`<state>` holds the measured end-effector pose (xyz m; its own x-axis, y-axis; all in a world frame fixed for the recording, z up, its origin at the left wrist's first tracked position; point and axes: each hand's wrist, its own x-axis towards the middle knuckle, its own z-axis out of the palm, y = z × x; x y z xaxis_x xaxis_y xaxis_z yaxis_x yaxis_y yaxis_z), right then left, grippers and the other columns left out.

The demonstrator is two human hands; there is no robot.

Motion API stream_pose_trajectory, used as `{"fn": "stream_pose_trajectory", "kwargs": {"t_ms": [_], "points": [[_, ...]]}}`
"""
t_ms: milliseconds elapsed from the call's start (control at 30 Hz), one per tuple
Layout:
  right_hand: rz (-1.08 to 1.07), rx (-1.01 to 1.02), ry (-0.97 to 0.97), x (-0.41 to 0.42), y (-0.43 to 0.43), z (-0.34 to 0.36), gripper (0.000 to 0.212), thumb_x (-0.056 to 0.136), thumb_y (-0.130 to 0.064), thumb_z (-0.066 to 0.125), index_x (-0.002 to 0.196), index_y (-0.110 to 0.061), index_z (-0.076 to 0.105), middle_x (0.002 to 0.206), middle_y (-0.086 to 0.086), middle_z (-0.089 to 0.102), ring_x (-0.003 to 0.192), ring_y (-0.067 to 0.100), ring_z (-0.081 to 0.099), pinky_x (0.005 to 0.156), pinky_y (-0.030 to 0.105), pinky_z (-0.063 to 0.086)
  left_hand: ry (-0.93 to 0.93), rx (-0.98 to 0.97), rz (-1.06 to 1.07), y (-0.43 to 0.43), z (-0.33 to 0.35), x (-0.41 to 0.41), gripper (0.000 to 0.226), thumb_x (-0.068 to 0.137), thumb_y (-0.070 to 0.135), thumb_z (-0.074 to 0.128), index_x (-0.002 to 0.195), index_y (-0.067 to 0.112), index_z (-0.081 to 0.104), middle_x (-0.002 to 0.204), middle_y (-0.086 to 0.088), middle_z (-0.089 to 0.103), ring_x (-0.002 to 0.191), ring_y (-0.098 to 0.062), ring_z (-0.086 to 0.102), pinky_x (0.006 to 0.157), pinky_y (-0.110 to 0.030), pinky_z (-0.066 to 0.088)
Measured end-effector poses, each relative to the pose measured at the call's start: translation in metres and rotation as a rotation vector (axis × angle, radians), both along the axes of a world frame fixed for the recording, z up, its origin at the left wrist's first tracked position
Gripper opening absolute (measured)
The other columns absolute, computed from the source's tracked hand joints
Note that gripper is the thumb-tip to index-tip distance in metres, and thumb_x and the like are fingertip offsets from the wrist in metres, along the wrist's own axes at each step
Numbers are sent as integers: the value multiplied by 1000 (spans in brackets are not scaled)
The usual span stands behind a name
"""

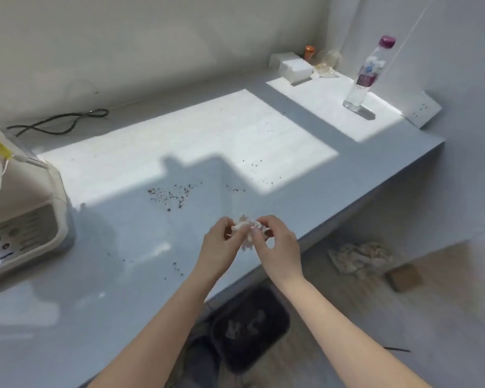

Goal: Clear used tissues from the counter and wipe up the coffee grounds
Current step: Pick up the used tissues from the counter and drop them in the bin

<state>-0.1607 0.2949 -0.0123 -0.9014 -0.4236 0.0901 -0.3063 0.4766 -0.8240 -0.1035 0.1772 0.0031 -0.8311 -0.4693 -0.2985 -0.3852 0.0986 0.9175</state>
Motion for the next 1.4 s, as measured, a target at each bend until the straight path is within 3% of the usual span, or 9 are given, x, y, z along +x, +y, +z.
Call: {"fn": "stream_pose_trajectory", "kwargs": {"t_ms": [67,133,400,600,700,800,1000,1167,1400], "points": [[-30,19,-33,8,29,-8,5,87,-33,53,83,-32,56,72,-15,63,72,5,58,71,28,44,-64,176,-70,33,-11,11,31,91,40,53,93,10,58,89,-10,65,67,-11,56,52,-14,42],[-59,50,-54,17,53,-21,5,84,-36,53,80,-34,54,70,-14,62,70,7,58,67,27,43,-110,276,-115,59,-28,23,30,93,41,48,101,15,60,88,-2,65,65,-9,57,56,-17,43],[-165,192,-334,64,118,-125,5,83,-31,56,84,-29,59,82,-13,62,73,8,58,76,34,47,-431,327,-127,107,-132,62,23,93,37,47,90,18,59,82,2,65,67,-11,58,61,-25,41],[-229,295,-569,85,128,-198,16,90,-21,50,101,-25,61,98,-3,64,81,19,59,68,27,39,-624,360,-80,113,-200,83,32,94,38,44,109,12,56,99,-2,63,75,-13,59,63,-25,43],[-243,297,-679,86,123,-221,30,94,-20,46,122,-20,57,119,4,64,107,25,59,88,33,45,-689,456,-89,111,-223,83,37,97,43,37,117,17,54,112,-5,63,90,-16,61,75,-30,44],[-247,376,-781,90,121,-233,43,98,-24,40,140,-16,41,141,7,51,128,27,47,105,36,38,-739,453,-88,108,-237,84,50,97,45,36,135,14,42,136,-9,50,120,-22,50,98,-35,39],[-231,415,-733,104,125,-232,47,99,-28,39,144,-15,35,152,5,35,138,23,36,113,40,30,-636,293,-123,102,-238,93,60,96,40,41,148,19,19,155,-2,24,140,-20,28,114,-35,25],[-222,472,-577,103,121,-218,50,98,-30,40,146,-17,29,157,6,25,144,21,22,116,41,23,-553,128,-256,105,-226,89,61,97,39,39,149,18,14,158,-1,18,144,-16,17,114,-31,15],[-206,496,-265,102,115,-173,58,98,-30,40,149,-22,15,160,0,11,147,17,3,119,44,4,-209,-187,-389,118,-172,86,60,98,38,32,150,18,9,159,-2,11,146,-12,8,119,-32,8]]}}
